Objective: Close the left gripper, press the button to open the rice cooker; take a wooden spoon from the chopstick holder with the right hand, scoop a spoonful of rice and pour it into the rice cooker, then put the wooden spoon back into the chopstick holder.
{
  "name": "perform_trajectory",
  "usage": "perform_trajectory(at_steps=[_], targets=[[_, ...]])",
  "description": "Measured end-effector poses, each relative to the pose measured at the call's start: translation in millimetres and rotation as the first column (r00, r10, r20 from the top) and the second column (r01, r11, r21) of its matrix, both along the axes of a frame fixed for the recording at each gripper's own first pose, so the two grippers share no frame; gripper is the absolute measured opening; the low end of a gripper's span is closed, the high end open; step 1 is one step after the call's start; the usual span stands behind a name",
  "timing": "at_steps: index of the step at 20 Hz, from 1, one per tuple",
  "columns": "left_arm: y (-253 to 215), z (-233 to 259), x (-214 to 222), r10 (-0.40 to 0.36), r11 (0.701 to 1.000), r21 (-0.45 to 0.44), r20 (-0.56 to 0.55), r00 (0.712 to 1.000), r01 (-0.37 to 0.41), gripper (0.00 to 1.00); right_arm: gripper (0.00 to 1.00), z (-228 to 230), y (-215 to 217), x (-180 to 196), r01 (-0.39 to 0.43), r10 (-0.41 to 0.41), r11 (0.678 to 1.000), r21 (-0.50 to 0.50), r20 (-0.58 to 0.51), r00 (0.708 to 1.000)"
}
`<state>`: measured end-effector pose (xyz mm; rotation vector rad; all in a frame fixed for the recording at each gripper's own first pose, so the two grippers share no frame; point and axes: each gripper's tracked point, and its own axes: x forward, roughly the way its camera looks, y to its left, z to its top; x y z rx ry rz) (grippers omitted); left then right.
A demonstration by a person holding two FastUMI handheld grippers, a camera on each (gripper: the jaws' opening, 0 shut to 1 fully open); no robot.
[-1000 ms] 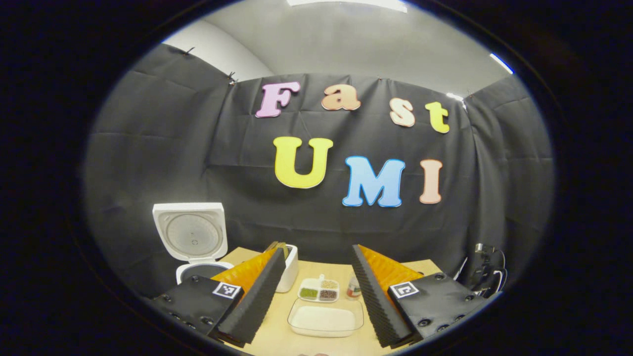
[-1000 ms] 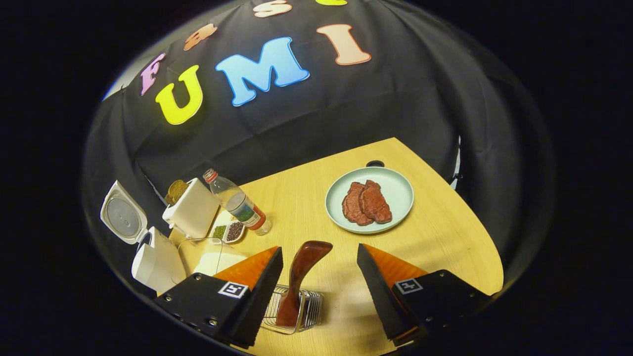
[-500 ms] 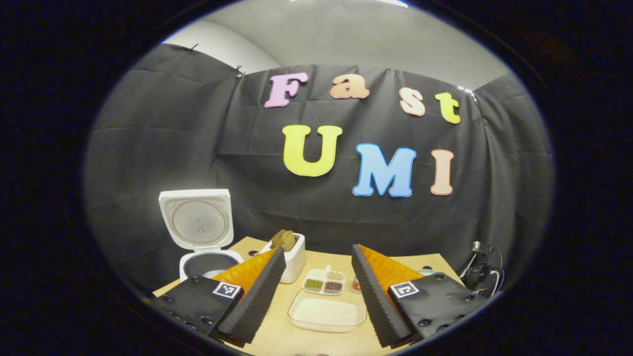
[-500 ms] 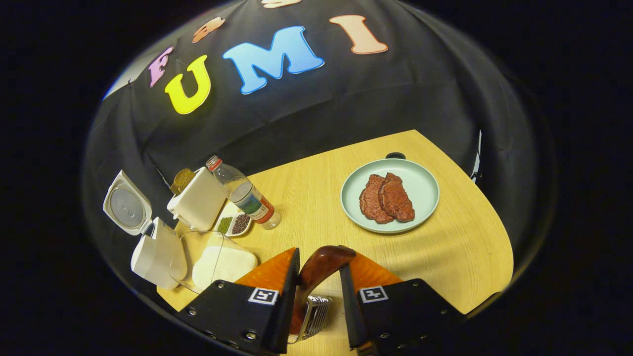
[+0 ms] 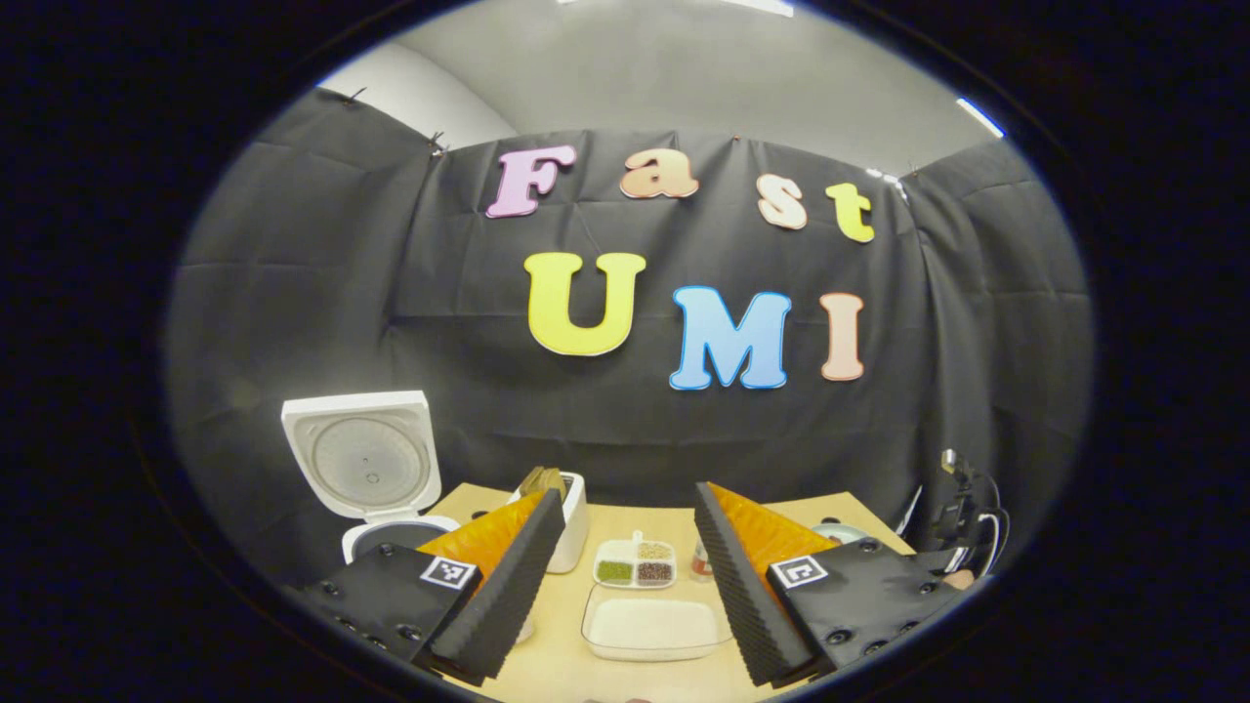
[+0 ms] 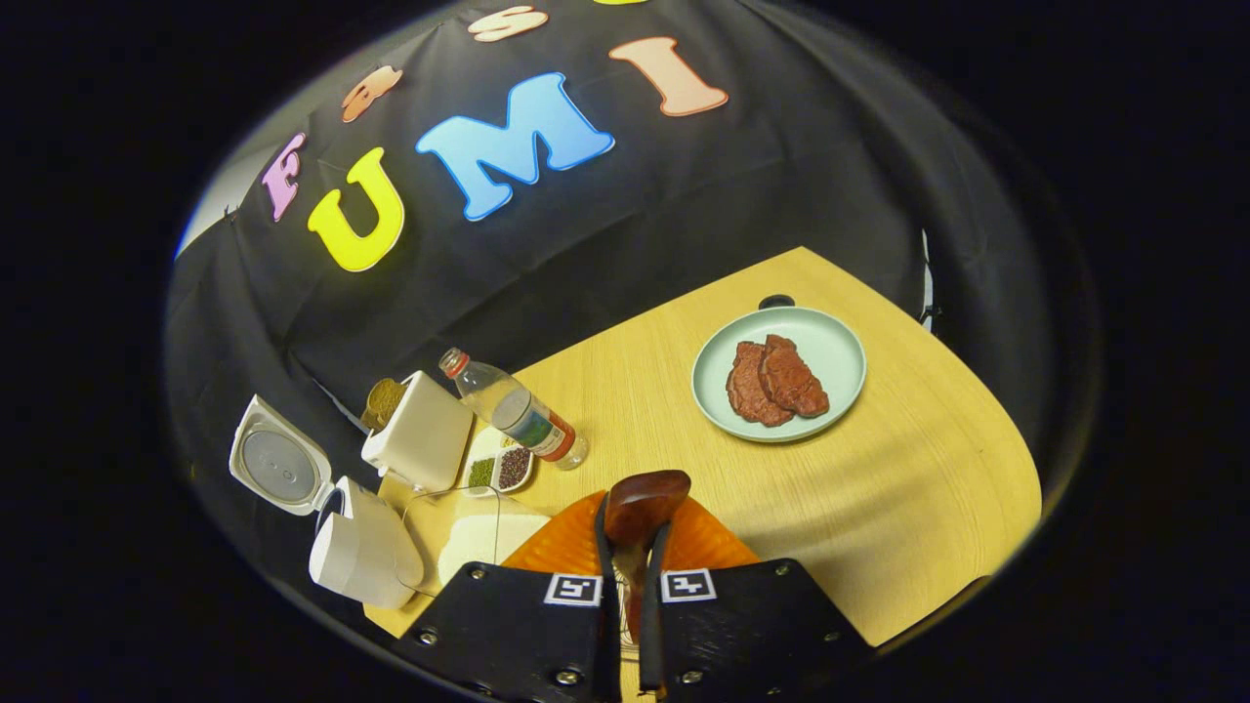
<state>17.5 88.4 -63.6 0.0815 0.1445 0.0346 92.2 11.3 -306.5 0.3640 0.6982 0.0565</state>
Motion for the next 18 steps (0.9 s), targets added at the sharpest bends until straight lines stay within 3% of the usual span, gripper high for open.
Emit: perform_trajectory(at_steps=[4, 8, 11, 18], targets=[[17, -3, -3, -0.052, 0.999, -0.015, -0.010, 0.999, 0.052, 0.95, 0.07, 60, 9, -16, 0.042, -0.039, 0.999, -0.029, 0.104, 0.994], [46, -9, -10, -0.065, 0.997, -0.032, -0.017, 0.998, 0.065, 0.96, 0.08, 110, 53, -20, 0.007, -0.002, 1.000, -0.024, 0.218, 0.976], [61, -11, -11, -0.074, 0.997, -0.027, -0.021, 0.997, 0.073, 0.95, 0.08, 116, 99, -8, -0.053, 0.051, 0.999, 0.003, 0.248, 0.968], [100, -16, -18, -0.058, 0.998, -0.012, -0.027, 0.998, 0.058, 0.96, 0.08, 76, 185, 22, -0.166, 0.177, 0.984, -0.065, 0.259, 0.950]])
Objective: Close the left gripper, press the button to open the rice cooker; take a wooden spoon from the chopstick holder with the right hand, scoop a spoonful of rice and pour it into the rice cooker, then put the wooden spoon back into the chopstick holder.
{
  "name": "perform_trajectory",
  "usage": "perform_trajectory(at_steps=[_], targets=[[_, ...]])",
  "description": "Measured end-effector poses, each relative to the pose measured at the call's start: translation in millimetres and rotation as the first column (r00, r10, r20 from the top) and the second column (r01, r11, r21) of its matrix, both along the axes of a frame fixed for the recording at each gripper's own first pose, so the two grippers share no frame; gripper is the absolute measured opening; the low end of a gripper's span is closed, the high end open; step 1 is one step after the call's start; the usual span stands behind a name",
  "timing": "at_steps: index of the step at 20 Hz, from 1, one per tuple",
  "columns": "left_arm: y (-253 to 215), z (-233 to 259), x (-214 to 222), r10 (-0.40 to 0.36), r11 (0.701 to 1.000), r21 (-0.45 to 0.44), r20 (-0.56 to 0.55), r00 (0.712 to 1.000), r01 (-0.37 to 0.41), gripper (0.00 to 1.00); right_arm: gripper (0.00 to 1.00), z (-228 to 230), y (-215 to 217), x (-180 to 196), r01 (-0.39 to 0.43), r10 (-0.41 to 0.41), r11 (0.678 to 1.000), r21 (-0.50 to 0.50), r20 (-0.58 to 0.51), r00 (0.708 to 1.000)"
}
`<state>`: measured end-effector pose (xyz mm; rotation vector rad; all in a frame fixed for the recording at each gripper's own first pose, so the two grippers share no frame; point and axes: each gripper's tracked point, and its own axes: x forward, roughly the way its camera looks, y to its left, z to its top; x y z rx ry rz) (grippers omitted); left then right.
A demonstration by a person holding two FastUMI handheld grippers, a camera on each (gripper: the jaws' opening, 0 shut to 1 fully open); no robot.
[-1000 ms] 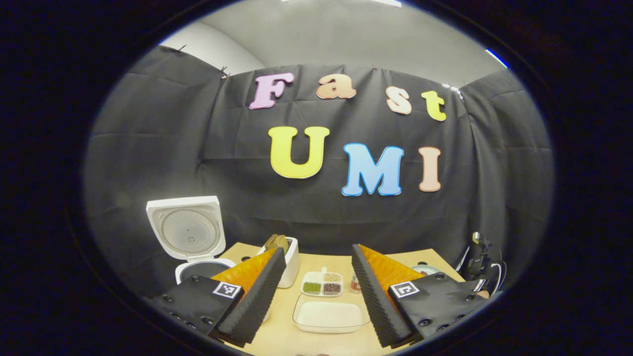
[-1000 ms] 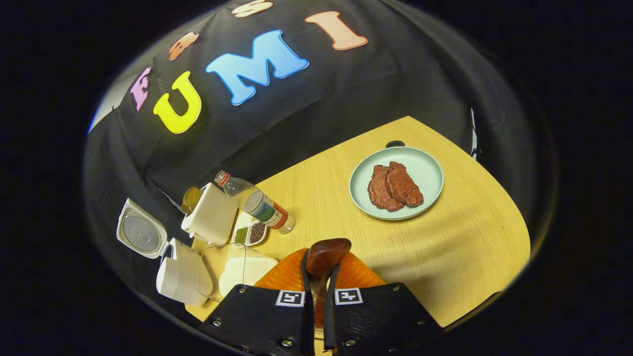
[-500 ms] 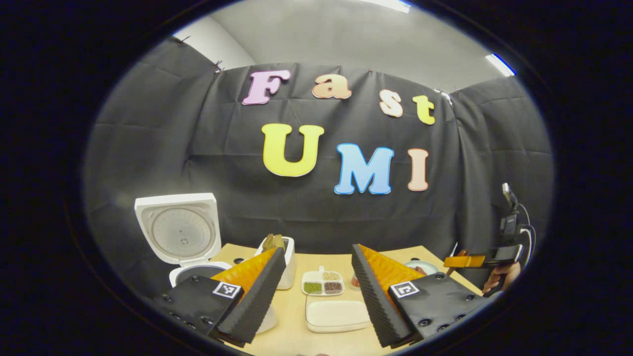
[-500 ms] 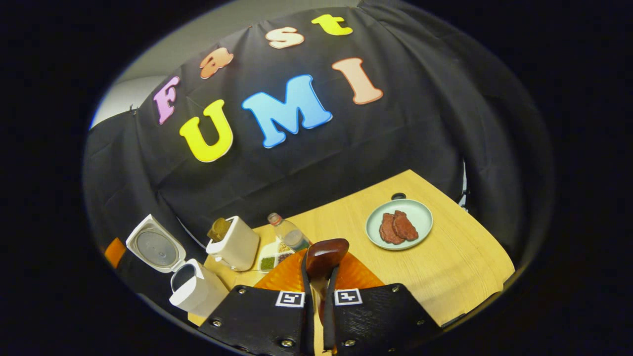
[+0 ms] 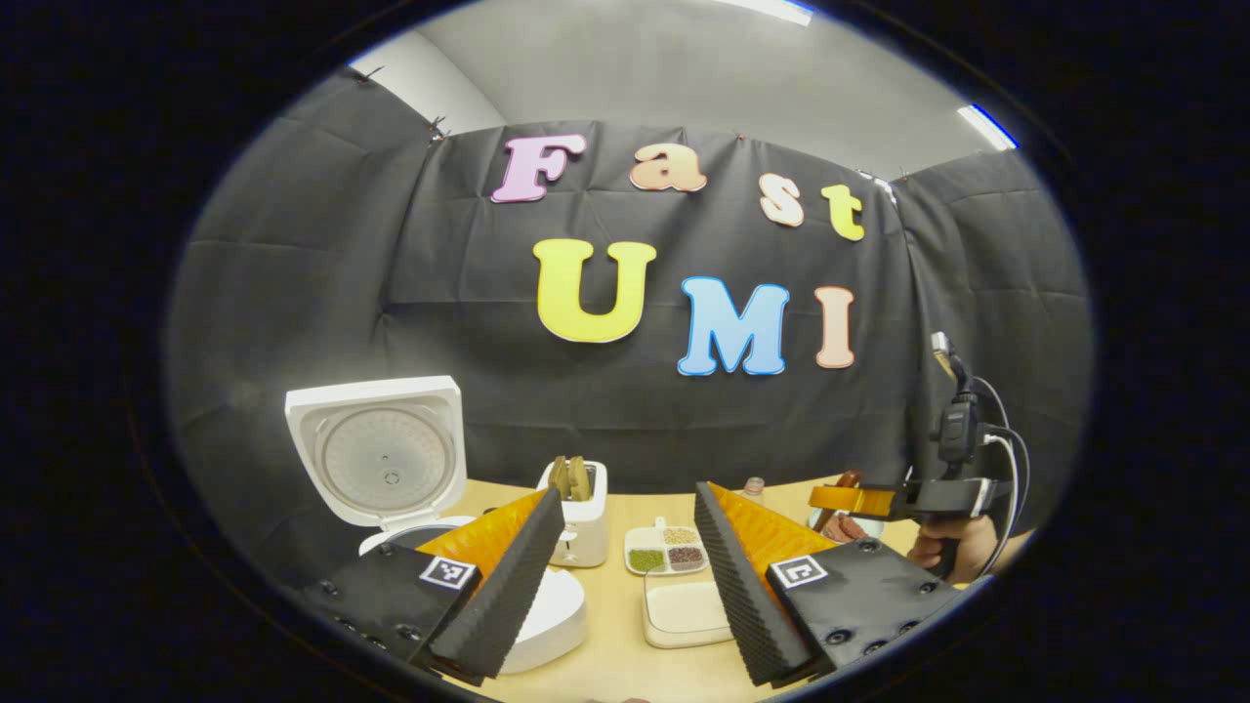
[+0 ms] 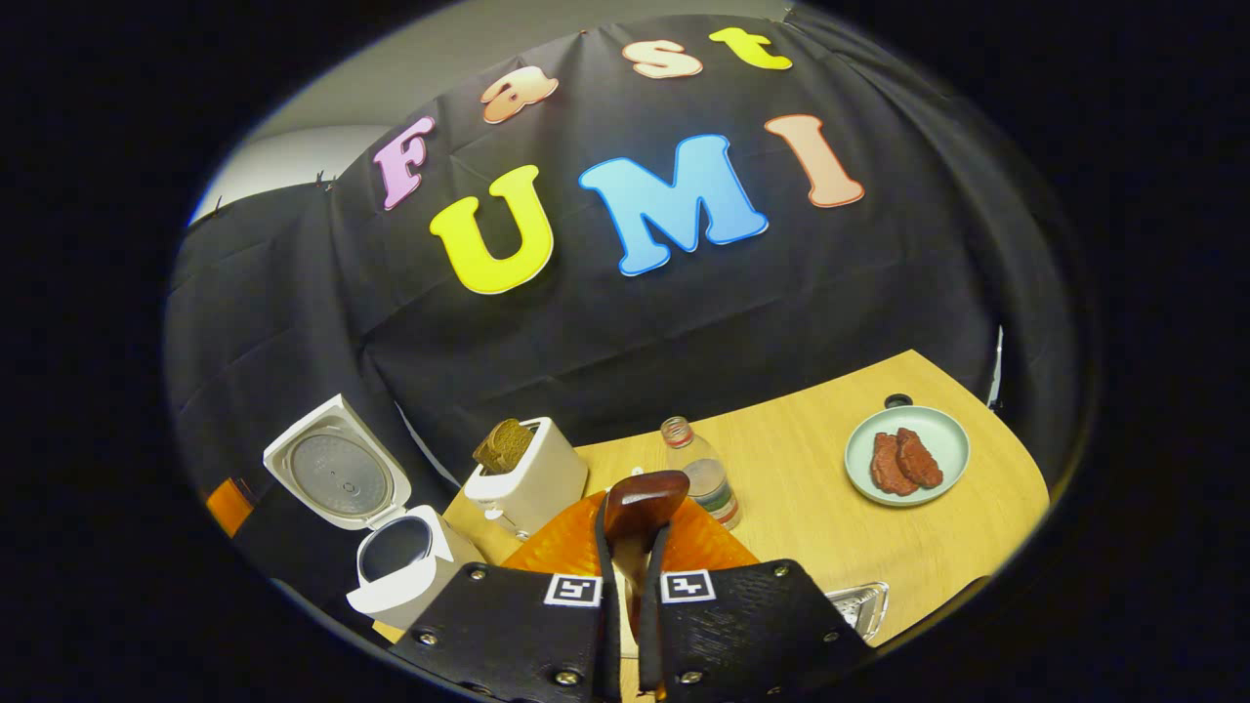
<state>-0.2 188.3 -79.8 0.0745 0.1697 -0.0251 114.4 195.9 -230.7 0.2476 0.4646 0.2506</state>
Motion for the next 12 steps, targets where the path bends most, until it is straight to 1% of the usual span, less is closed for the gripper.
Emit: perform_trajectory(at_steps=[1, 2, 3, 5, 7, 9, 10, 11, 12], targets=[[5, 0, 0, 0.003, 1.000, -0.001, 0.000, 1.000, -0.003, 0.94, 0.08, -9, 9, 3, -0.009, 0.009, 1.000, -0.013, -0.004, 1.000], [11, 0, -2, 0.010, 1.000, 0.002, 0.003, 1.000, -0.010, 0.96, 0.07, -22, 15, 5, -0.016, 0.016, 0.999, -0.032, -0.008, 1.000], [16, 0, -3, 0.019, 1.000, 0.003, 0.003, 1.000, -0.019, 0.94, 0.08, -34, 22, 7, -0.024, 0.023, 0.998, -0.057, -0.017, 1.000], [25, -10, -2, 0.029, 1.000, -0.009, -0.027, 0.999, -0.029, 0.96, 0.07, -59, 32, 12, -0.030, 0.027, 0.995, -0.097, -0.038, 0.999], [33, -18, -5, 0.033, 0.999, -0.008, -0.046, 0.998, -0.034, 0.96, 0.07, -82, 45, 13, -0.055, 0.049, 0.991, -0.124, -0.057, 0.997], [42, -26, -7, 0.044, 0.999, -0.004, -0.064, 0.997, -0.044, 0.94, 0.07, -101, 55, 14, -0.088, 0.077, 0.981, -0.176, -0.067, 0.995], [45, -30, -8, 0.048, 0.999, -0.011, -0.070, 0.996, -0.049, 0.94, 0.07, -112, 60, 11, -0.106, 0.091, 0.977, -0.186, -0.088, 0.992], [46, -35, -8, 0.049, 0.998, -0.026, -0.083, 0.995, -0.052, 0.96, 0.07, -111, 66, 9, -0.105, 0.091, 0.981, -0.161, -0.094, 0.991], [46, -40, -11, 0.047, 0.998, -0.038, -0.094, 0.994, -0.050, 0.92, 0.08, -113, 72, 8, -0.102, 0.089, 0.986, -0.135, -0.102, 0.991]])
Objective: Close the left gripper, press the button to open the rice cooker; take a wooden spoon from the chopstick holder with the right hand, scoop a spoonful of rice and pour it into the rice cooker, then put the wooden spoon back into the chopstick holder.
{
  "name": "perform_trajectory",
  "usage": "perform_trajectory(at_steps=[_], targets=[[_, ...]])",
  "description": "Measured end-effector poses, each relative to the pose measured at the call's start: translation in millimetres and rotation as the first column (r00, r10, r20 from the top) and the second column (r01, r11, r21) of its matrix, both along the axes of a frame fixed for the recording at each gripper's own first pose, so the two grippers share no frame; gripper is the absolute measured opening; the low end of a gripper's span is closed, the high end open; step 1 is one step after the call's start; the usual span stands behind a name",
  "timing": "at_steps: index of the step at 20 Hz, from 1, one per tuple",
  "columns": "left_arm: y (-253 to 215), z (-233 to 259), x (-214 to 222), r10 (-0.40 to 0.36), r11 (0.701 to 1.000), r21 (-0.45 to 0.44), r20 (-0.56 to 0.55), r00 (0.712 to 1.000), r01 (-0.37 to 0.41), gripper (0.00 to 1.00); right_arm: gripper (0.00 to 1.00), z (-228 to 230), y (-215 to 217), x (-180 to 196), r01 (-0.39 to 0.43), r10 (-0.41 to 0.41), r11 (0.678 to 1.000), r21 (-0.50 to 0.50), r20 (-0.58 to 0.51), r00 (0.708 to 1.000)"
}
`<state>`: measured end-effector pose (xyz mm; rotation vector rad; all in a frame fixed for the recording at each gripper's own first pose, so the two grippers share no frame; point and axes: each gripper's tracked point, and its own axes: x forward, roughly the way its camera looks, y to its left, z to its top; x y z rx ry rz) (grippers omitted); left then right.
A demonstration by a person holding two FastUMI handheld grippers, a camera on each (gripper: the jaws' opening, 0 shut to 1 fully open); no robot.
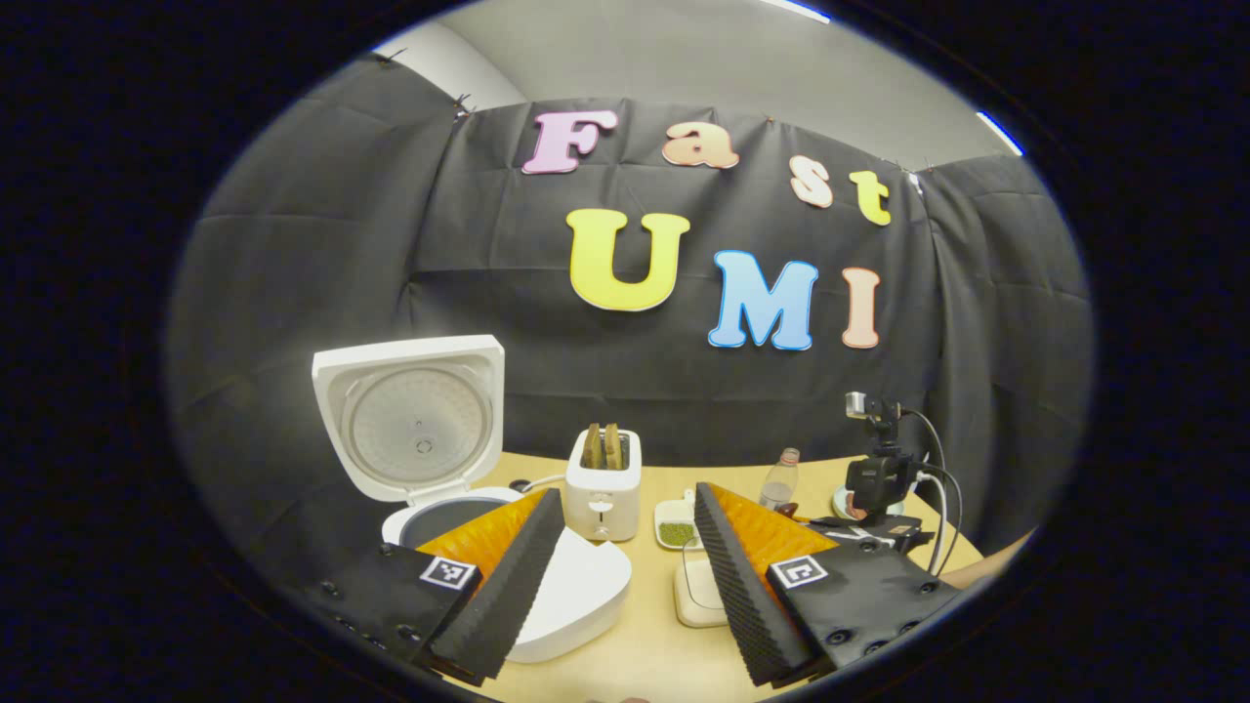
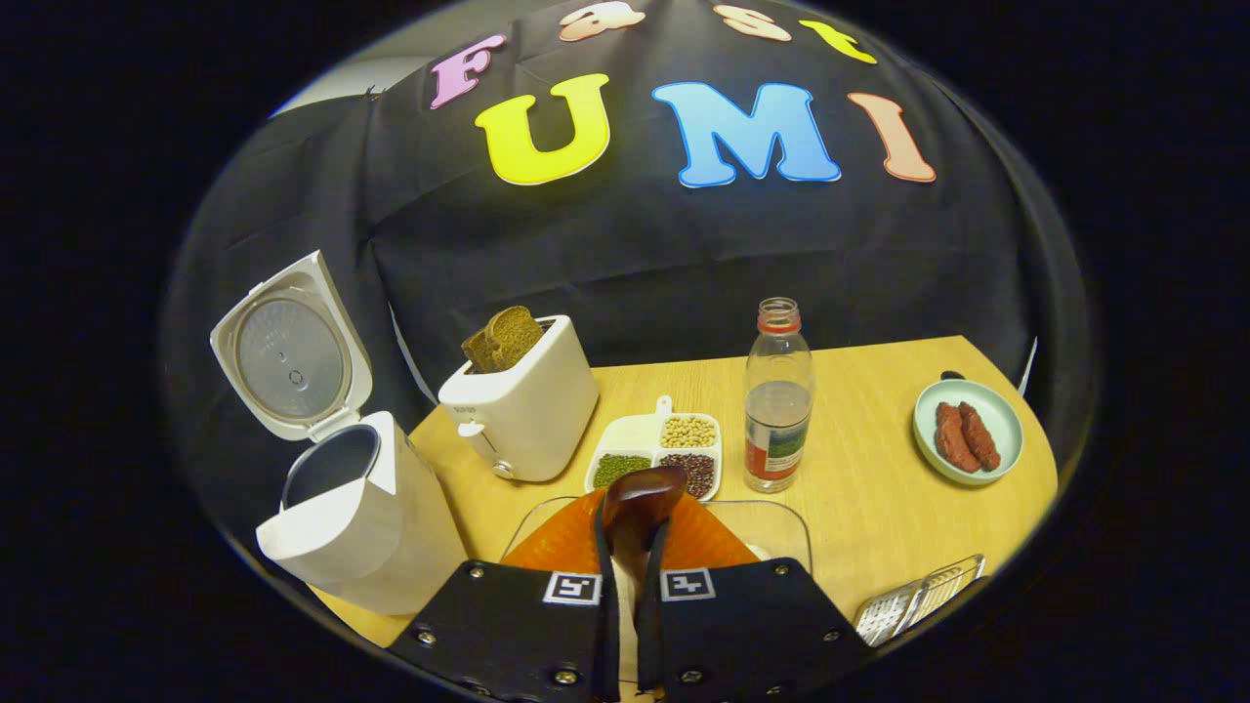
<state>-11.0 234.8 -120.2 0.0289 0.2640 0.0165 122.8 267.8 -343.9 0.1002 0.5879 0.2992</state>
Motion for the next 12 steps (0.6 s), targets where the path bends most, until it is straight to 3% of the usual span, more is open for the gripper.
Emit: perform_trajectory(at_steps=[5, 12], targets=[[11, -3, -4, 0.018, 1.000, -0.002, -0.002, 1.000, -0.018, 0.94, 0.07, -3, 19, -10, 0.015, -0.004, 0.987, 0.159, -0.070, 0.998], [18, 7, -4, 0.015, 1.000, 0.012, 0.016, 1.000, -0.015, 0.96, 0.08, 1, -9, -6, 0.178, -0.115, 0.899, 0.401, -0.176, 0.978]])
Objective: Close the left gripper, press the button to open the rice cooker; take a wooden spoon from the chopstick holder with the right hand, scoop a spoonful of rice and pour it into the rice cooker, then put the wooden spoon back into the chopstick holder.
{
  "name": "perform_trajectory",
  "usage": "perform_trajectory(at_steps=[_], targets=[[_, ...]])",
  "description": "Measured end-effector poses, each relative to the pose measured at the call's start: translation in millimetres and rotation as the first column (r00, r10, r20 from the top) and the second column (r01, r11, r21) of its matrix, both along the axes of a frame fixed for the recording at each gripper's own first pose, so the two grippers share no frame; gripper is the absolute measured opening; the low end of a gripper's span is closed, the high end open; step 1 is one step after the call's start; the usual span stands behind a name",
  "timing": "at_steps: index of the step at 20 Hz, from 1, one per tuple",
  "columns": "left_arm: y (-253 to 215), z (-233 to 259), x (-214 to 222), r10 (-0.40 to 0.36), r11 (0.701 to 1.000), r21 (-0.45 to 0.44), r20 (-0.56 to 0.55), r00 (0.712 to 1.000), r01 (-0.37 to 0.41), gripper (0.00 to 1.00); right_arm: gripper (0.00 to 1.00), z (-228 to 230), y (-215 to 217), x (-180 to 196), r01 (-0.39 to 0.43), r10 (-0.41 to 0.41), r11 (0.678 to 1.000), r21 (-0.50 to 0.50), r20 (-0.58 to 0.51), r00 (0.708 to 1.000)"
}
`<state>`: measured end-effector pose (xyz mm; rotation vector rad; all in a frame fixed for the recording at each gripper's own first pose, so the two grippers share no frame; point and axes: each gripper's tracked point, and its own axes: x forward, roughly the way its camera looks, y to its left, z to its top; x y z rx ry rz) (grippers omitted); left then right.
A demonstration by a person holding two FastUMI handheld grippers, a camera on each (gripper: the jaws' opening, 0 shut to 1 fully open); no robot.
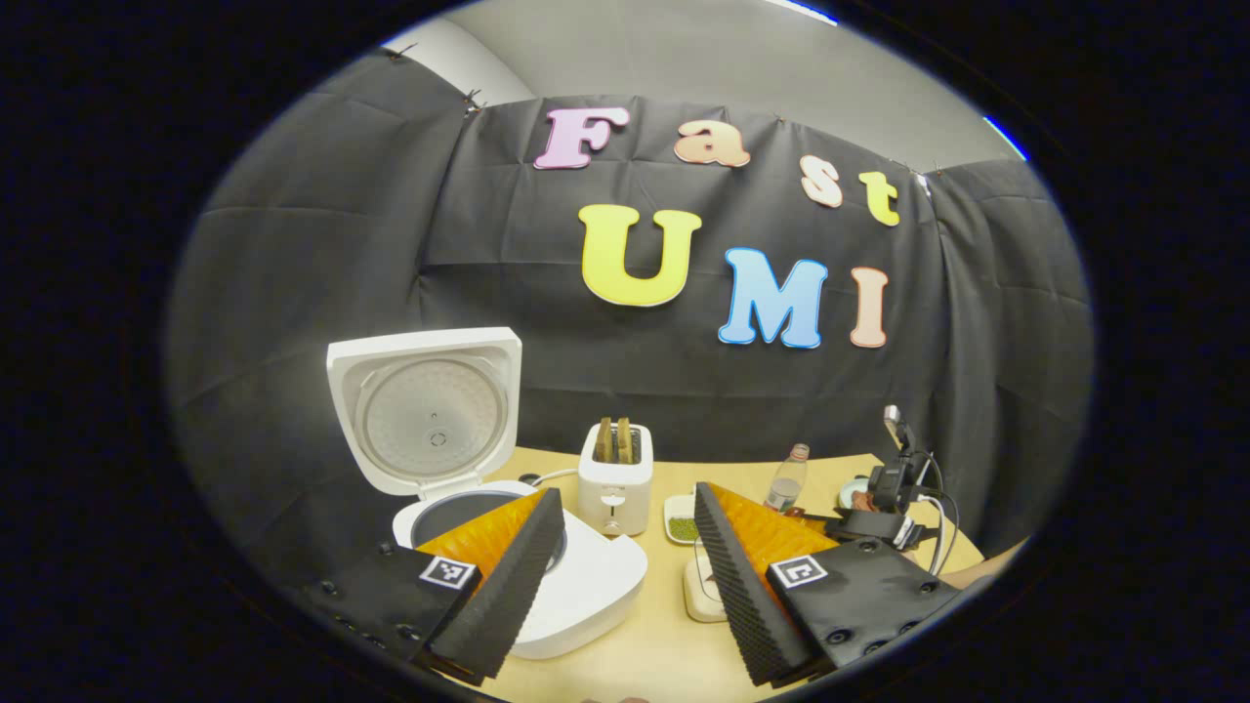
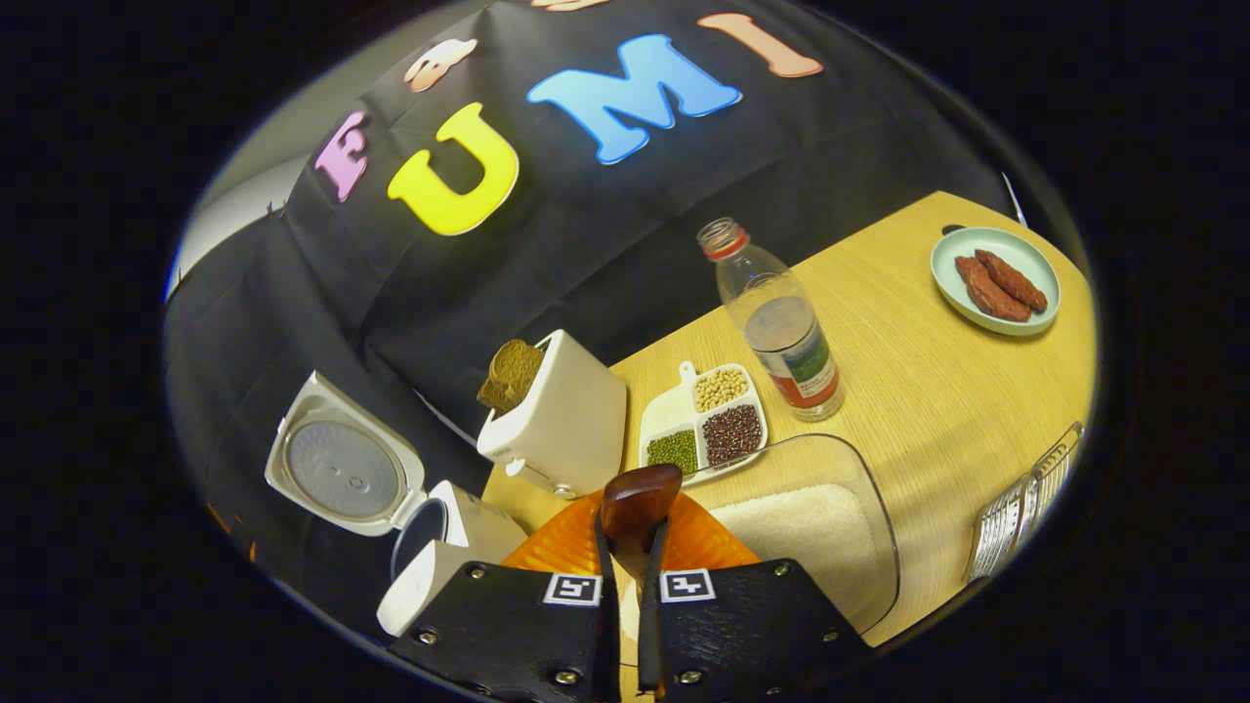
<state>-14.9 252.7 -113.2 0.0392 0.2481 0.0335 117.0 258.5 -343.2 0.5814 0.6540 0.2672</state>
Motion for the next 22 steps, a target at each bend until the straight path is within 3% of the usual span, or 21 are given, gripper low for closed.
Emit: perform_trajectory(at_steps=[4, 8, 17, 22], targets=[[-2, 5, 1, -0.015, 1.000, 0.001, 0.020, 1.000, 0.015, 0.96, 0.07, 33, -34, 8, 0.090, -0.094, 0.986, 0.138, 0.018, 0.995], [-8, 4, 2, -0.030, 1.000, -0.001, 0.024, 0.999, 0.031, 0.96, 0.07, 75, -59, 11, 0.160, -0.177, 0.945, 0.285, 0.034, 0.984], [-10, 14, 4, -0.075, 0.997, -0.002, 0.067, 0.995, 0.075, 0.94, 0.07, 145, -56, 3, 0.142, -0.201, 0.816, 0.560, 0.045, 0.979], [4, 21, -2, -0.087, 0.996, 0.013, 0.087, 0.992, 0.086, 0.94, 0.07, 169, -29, -3, 0.085, -0.162, 0.807, 0.584, 0.081, 0.983]])
